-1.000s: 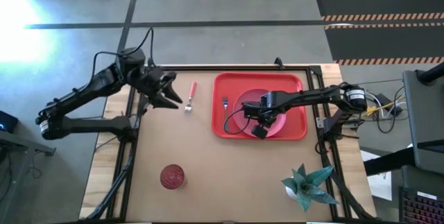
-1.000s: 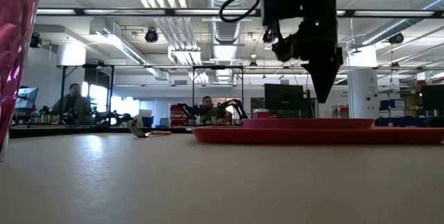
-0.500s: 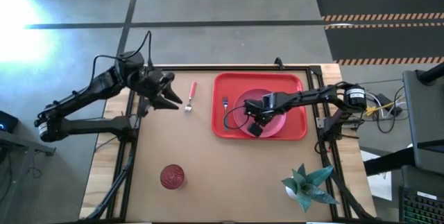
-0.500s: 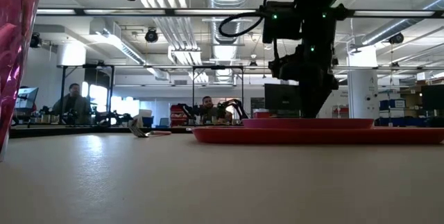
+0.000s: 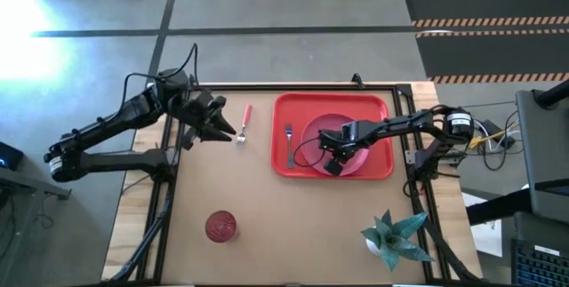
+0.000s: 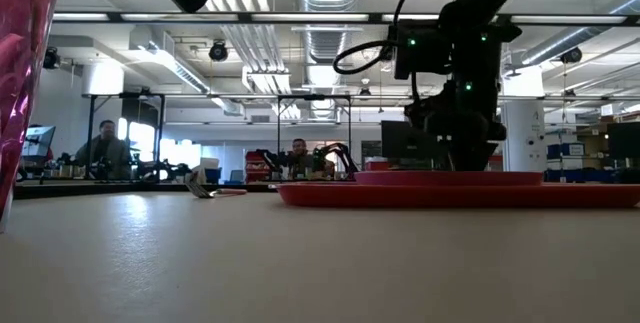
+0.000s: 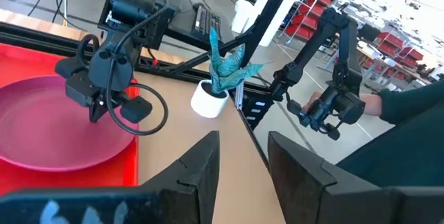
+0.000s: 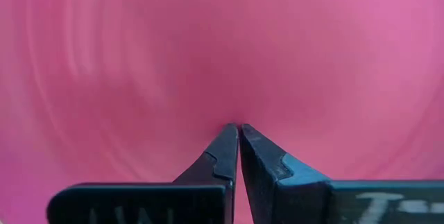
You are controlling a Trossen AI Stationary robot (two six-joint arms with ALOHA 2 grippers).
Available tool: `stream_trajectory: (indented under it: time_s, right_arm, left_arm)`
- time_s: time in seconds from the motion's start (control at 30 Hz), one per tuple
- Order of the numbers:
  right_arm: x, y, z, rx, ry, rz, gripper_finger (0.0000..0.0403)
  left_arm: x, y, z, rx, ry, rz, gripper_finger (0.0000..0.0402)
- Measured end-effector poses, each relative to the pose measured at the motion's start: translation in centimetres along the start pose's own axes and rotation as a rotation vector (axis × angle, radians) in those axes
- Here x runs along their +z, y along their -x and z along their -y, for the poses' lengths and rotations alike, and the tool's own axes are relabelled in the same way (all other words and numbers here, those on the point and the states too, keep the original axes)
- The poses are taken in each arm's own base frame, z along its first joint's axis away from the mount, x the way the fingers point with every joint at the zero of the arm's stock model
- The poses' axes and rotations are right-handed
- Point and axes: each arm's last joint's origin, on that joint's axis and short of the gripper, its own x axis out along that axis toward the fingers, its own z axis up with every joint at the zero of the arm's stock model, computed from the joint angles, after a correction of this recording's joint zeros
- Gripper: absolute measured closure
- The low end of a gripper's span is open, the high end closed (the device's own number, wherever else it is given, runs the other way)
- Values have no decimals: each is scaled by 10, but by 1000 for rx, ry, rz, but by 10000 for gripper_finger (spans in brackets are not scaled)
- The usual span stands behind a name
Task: Pick and place plate/cup/fork/spoon on tray
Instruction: Adjust the pink plate on the red tray, then put the pink fork on the red tray to the right of the pink plate
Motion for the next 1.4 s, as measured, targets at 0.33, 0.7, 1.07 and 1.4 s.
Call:
stream_trajectory:
  time_s: [0.33, 0.7, 1.07, 1.4]
  right_arm:
    - [-7, 3, 7, -53, 9, -38, 394]
    - [-15, 14, 13, -76, -46, -62, 394]
    - [3, 21, 1, 55, -52, 91, 394]
    - [44, 76, -14, 138, 72, 306, 394]
  left_arm:
    - [2, 0, 0, 15, -5, 6, 297]
    - [2, 0, 0, 17, -5, 7, 297]
    - [2, 0, 0, 20, -6, 8, 297]
    - [-4, 0, -12, 333, 35, 2, 297]
